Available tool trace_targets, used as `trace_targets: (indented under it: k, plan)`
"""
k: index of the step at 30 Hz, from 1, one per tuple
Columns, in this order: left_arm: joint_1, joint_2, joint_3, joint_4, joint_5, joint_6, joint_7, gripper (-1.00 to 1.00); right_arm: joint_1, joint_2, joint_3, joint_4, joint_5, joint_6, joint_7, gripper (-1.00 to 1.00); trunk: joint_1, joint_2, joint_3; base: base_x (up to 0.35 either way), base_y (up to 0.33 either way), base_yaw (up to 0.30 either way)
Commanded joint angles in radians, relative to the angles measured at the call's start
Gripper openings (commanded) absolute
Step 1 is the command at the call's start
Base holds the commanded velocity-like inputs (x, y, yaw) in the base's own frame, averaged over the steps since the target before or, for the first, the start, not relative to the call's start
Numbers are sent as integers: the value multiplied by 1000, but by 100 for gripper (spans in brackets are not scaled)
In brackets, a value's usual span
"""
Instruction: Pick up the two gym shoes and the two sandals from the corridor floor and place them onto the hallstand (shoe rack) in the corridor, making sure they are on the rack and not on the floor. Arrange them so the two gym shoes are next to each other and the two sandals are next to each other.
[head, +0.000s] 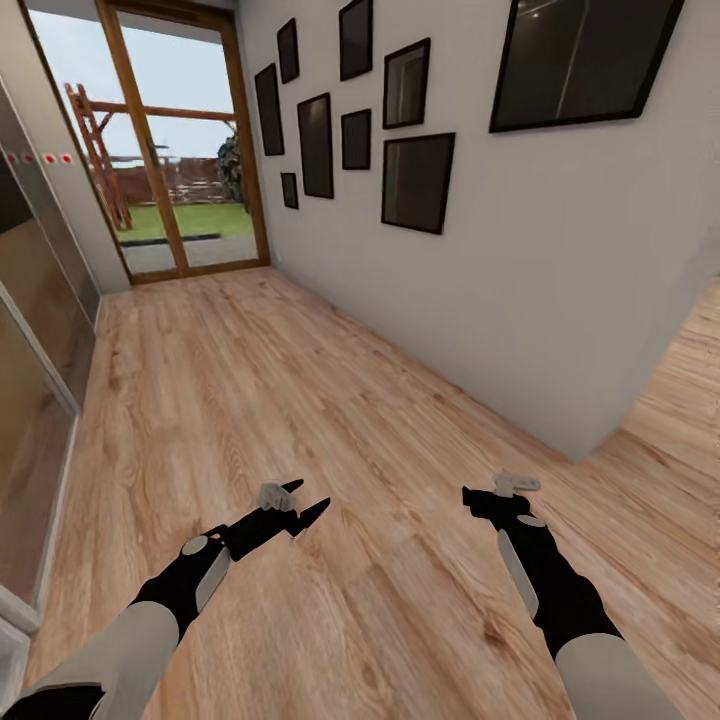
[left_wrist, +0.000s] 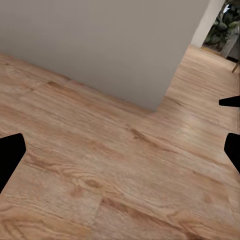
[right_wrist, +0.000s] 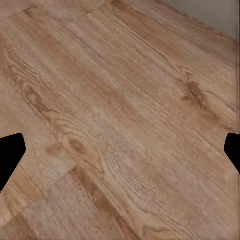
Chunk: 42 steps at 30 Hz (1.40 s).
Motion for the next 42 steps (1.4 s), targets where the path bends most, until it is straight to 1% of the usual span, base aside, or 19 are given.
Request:
trace_targets:
  k: [1, 8, 42]
  plan:
    - [0, 0, 2, 1, 3, -2, -5, 100, -1, 0, 2, -1, -10, 4, -6, 100, 0, 0, -1, 227, 85, -252]
    - [0, 0, 2, 1, 2, -2, -5, 100, -1, 0, 2, -1, -10, 4, -6, 100, 0, 0, -1, 102, 29, -252]
    - [-1, 2, 5, 1, 3, -2, -5, 100, -1, 0, 2, 0, -16, 4, -6, 100, 0, 0, -1, 2, 0, -253]
